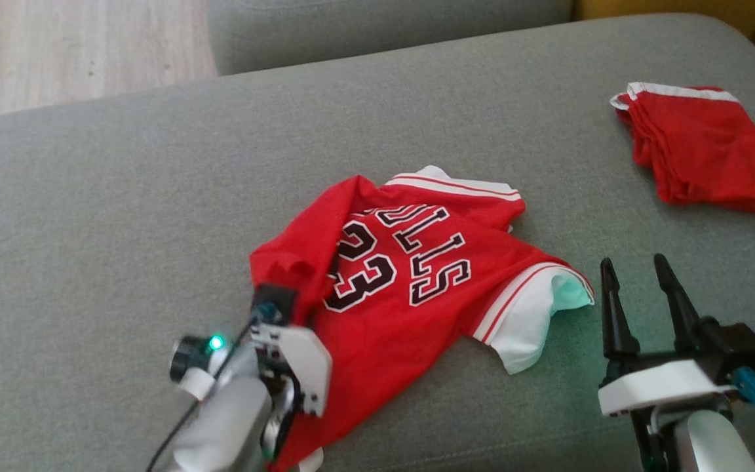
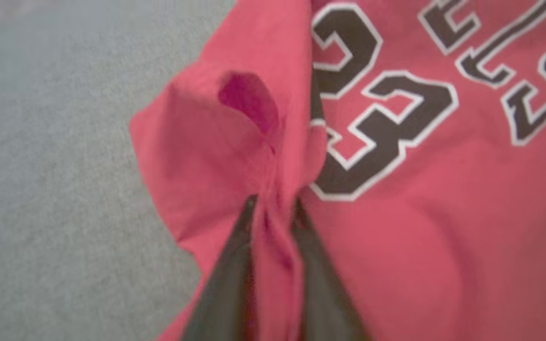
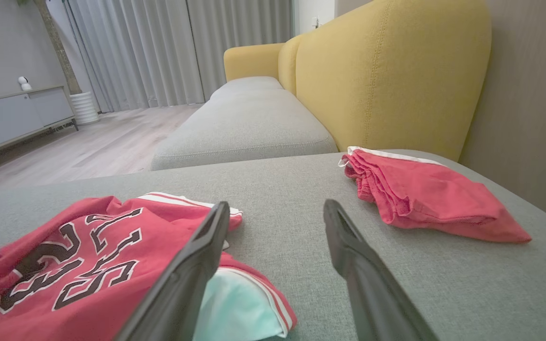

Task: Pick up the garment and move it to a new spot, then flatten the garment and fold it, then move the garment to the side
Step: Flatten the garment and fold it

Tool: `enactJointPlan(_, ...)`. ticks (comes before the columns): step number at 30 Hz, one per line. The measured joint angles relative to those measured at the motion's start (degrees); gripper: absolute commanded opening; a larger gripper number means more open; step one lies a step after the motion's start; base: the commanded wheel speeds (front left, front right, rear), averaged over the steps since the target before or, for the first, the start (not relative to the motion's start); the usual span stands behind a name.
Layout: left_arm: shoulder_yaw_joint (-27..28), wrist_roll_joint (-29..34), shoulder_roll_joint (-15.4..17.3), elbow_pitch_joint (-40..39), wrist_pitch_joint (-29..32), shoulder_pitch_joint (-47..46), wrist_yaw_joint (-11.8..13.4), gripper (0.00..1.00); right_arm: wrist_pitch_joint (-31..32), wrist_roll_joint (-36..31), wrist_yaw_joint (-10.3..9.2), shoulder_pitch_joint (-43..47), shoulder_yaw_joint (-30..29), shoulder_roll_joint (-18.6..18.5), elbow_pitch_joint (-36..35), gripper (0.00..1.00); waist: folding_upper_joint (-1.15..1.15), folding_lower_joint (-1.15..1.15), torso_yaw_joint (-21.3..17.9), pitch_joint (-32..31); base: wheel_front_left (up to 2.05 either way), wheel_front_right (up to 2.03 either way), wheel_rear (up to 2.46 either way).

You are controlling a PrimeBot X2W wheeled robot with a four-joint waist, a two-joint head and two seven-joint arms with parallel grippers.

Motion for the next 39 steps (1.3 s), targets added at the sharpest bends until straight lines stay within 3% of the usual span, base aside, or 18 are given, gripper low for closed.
enactJointPlan(7, 3.5, -2.7, -0.2, 3.8, -9.2, -8.1, 5.1, 0.00, 0.0, 0.0, 0.00, -1.4, 0.3, 0.0, -0.3, 1.00, 0.00, 0.00, -0.8, 2.1, 0.00, 0.00, 0.00)
enactJointPlan(11, 6.4, -3.2, 0.2, 7.8, -12.5, -14.4, 6.4, 0.00, 0.0, 0.0, 0.00, -1.8, 0.4, 0.0, -0.4, 1.00, 0.00, 0.00, -0.9, 3.4, 0.00, 0.00, 0.00)
enactJointPlan(15, 8.7, -4.1, 2.0, 12.9, -14.1, -19.7, 6.3, 0.00, 0.0, 0.0, 0.00, -3.2, 1.1, 0.0, -0.8, 1.00, 0.00, 0.00, -1.5, 4.4, 0.00, 0.00, 0.00)
enactJointPlan(19, 9.6, -5.6, 2.5, 18.5, -13.9, -23.2, 4.2, 0.02, -0.1, 0.0, 0.00, -3.7, 1.3, 0.0, -0.9, 1.00, 0.00, 0.00, -1.8, 4.5, 0.00, 0.00, 0.00)
enactJointPlan(20, 9.5, -6.0, 2.3, 19.9, -13.3, -23.4, 3.1, 0.39, -0.1, 0.0, 0.00, -3.7, 1.3, 0.0, -0.9, 1.00, 0.00, 0.00, -1.8, 4.4, 0.00, 0.00, 0.00)
enactJointPlan(21, 9.6, -6.5, 2.1, 21.1, -12.9, -23.4, 2.4, 1.00, -0.1, 0.0, 0.00, -3.7, 1.3, 0.0, -0.9, 1.00, 0.00, 0.00, -1.8, 4.2, 0.00, 0.00, 0.00)
enactJointPlan(26, 9.7, -8.0, 1.0, 23.6, -14.1, -22.7, 0.5, 1.00, -0.2, 0.0, 0.00, -3.4, 1.0, 0.0, -0.5, 1.00, 0.00, 0.00, -1.2, 2.3, 0.00, 0.00, 0.00)
enactJointPlan(30, 11.4, -9.1, 1.1, 20.8, -16.5, -20.2, 0.6, 1.00, -0.2, 0.0, 0.00, -1.7, 0.0, 0.0, -0.6, 1.00, 0.00, 0.00, -0.2, 0.0, 0.00, 0.00, 0.00)
enactJointPlan(35, 13.1, -9.4, 1.2, 8.7, -17.0, -11.6, 2.4, 1.00, -0.2, 0.0, 0.00, 2.7, -1.4, 0.0, -1.2, 1.00, 0.00, 0.00, 1.9, -3.2, 0.00, 0.00, 0.00)
enactJointPlan(36, 13.4, -8.9, 1.6, 1.8, -17.1, -6.2, 3.4, 1.00, -0.2, 0.0, 0.00, 3.7, -2.1, 0.0, -1.6, 1.00, 0.00, 0.00, 2.9, -4.3, 0.00, 0.00, 0.00)
enactJointPlan(39, 13.4, -8.0, 2.1, -6.9, -17.1, 3.4, 5.1, 1.00, -0.2, -0.1, 0.00, 4.5, -3.0, 0.0, -2.3, 1.00, 0.00, 0.00, 4.4, -5.4, 0.00, 0.00, 0.00)
